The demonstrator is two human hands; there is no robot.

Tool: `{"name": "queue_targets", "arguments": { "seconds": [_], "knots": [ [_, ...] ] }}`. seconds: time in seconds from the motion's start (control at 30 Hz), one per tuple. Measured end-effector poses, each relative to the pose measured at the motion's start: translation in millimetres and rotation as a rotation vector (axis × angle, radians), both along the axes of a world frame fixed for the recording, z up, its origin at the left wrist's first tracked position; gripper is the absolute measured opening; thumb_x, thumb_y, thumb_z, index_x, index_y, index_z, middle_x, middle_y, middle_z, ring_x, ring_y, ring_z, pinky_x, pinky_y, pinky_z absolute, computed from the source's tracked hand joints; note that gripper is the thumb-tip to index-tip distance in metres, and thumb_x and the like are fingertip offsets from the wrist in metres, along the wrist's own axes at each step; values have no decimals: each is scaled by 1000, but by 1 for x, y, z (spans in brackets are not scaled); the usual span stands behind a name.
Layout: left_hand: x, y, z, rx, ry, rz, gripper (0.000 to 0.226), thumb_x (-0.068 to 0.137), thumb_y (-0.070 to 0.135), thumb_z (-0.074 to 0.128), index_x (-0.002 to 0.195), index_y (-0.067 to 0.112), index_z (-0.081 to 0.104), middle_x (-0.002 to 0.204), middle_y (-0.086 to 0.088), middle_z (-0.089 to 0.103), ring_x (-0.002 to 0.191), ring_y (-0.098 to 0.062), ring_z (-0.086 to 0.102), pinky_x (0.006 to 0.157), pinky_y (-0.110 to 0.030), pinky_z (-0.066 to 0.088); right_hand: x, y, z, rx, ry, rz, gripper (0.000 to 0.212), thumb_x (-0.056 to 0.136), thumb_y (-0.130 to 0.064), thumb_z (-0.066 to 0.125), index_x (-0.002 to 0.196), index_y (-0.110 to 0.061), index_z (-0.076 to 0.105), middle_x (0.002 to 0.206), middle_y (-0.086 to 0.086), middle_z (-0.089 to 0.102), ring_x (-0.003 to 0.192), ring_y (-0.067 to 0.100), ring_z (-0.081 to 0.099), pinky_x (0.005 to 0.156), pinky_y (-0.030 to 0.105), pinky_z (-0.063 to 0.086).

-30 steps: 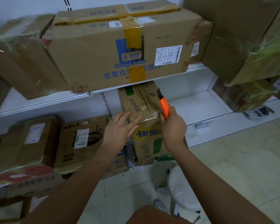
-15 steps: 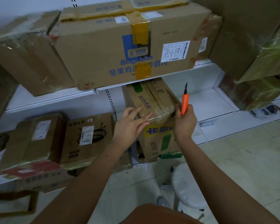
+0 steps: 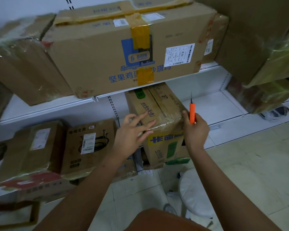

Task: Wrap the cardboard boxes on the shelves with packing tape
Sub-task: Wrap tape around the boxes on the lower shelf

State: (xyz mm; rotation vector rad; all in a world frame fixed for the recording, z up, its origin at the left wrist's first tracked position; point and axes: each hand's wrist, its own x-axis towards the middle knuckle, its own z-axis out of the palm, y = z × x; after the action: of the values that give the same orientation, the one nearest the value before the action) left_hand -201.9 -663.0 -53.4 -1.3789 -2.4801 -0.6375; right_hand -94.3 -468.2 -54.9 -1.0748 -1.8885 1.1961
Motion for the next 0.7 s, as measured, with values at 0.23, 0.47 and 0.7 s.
{"name": "queue_targets", "arguments": {
  "seconds": [0.23,0.47,0.7],
  "knots": [
    [-6,-25,15,24,-492,51,57,90,39,68,139,31,40,125,12,44,109,-3,51,92,-30,50,-9,9,-2,2,-1,-102,33,98,-34,52,74,-13,59,59,1,45,52,12,38,51,28,32],
    [-22,-19,11,-136,-629,-17,49,92,50,61,131,41,32,102,19,69,81,-3,63,72,-29,52,-26,-3,-10,40,-84,-250,24,98,-30,47,91,-13,62,72,4,56,63,19,48,60,31,35],
    [-54,-18,2,-246,-614,-134,33,94,56,55,115,34,43,117,-1,68,108,-19,64,75,-34,53,-38,-20,-4,136,-235,-375,25,100,-28,43,103,-11,60,89,8,59,82,28,56,64,32,32]
  ]
}}
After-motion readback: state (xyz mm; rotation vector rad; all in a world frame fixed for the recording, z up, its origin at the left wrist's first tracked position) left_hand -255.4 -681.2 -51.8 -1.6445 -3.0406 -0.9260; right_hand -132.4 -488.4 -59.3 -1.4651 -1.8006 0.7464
